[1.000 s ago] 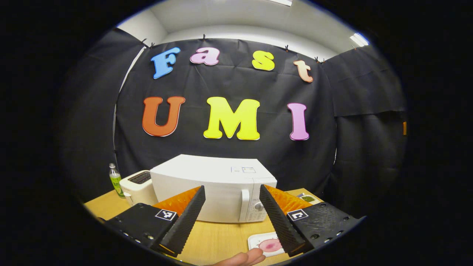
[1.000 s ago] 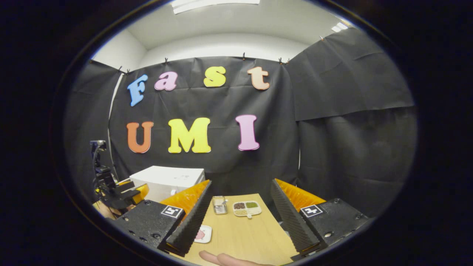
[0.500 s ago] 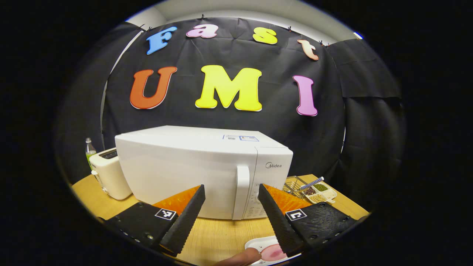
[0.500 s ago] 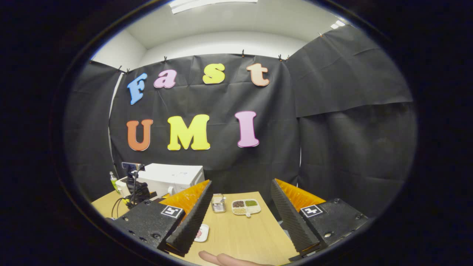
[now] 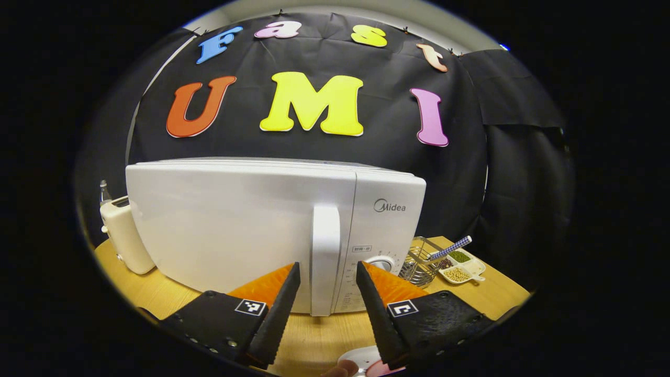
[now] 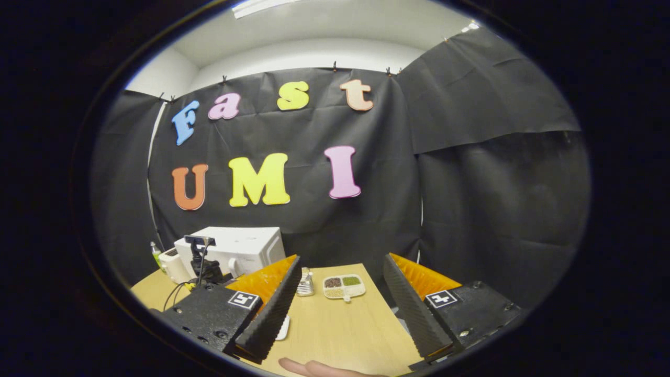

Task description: Open the microwave oven with the left hand, put the food in, and close the microwave oven.

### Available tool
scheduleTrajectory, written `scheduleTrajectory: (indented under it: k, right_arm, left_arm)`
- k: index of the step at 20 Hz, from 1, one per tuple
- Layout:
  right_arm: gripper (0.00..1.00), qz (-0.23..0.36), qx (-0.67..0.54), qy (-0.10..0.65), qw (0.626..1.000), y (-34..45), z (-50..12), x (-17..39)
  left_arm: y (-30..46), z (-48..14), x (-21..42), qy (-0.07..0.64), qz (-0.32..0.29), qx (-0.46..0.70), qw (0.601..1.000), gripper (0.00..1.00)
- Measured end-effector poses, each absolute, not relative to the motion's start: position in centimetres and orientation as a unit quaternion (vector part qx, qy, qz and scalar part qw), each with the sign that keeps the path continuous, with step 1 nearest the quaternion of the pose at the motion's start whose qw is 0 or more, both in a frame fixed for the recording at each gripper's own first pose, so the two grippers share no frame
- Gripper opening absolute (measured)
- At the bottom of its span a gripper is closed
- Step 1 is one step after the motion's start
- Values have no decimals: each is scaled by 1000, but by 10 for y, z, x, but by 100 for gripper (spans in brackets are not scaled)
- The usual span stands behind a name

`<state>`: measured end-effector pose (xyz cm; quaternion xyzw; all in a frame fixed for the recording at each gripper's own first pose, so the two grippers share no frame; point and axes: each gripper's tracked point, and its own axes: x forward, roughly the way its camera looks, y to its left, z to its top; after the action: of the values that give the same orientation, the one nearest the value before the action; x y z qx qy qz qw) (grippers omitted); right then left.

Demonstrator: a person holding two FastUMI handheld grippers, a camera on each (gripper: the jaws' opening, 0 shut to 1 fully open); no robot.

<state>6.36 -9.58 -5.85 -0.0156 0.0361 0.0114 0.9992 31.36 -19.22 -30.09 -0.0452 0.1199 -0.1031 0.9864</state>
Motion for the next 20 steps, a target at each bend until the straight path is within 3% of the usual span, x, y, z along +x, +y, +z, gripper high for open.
scheduleTrajectory:
  k: [1,2,3,4,5,6,8,9,10,12,13,14,17,18,19,20]
  right_arm:
    - [100,10,-16,39,999,-99,-61,65]
    - [91,8,-17,41,999,-102,-64,66]
    - [91,6,-19,41,999,-105,-64,67]
    - [91,4,-20,41,999,-107,-65,67]
    - [100,2,-21,41,999,-110,-65,67]
    - [91,1,-22,41,999,-111,-67,66]
    - [91,6,-22,45,999,-108,-70,65]
    - [100,10,-21,47,999,-107,-71,64]
    - [100,13,-20,49,999,-106,-73,62]
    - [100,14,-18,50,998,-108,-74,60]
    - [100,13,-17,49,999,-109,-73,57]
    - [100,12,-17,48,999,-110,-72,55]
    - [100,12,-18,45,999,-110,-71,48]
    - [91,13,-17,45,999,-110,-72,46]
    - [91,15,-16,45,999,-109,-71,44]
    - [100,15,-15,47,999,-107,-73,43]
  left_arm:
    - [-193,-299,316,113,-104,-50,987,47]
    - [-192,-298,323,104,-97,-51,989,64]
    - [-190,-296,323,98,-91,-47,990,54]
    - [-188,-297,322,94,-83,-40,991,36]
    - [-189,-296,323,94,-81,-34,992,33]
    - [-189,-298,325,96,-85,-23,991,33]
    - [-190,-300,325,94,-87,-32,991,34]
    - [-189,-299,324,99,-86,-26,991,27]
    - [-189,-299,324,100,-84,-21,991,26]
    - [-187,-303,322,110,-84,-21,990,10]
    - [-188,-303,319,117,-85,-24,989,11]
    - [-188,-304,319,119,-88,-27,989,2]
    - [-185,-303,306,131,-93,-40,986,3]
    - [-183,-302,302,129,-95,-28,987,3]
    - [-181,-304,294,138,-102,-16,985,2]
    - [-177,-302,287,139,-109,-26,984,2]
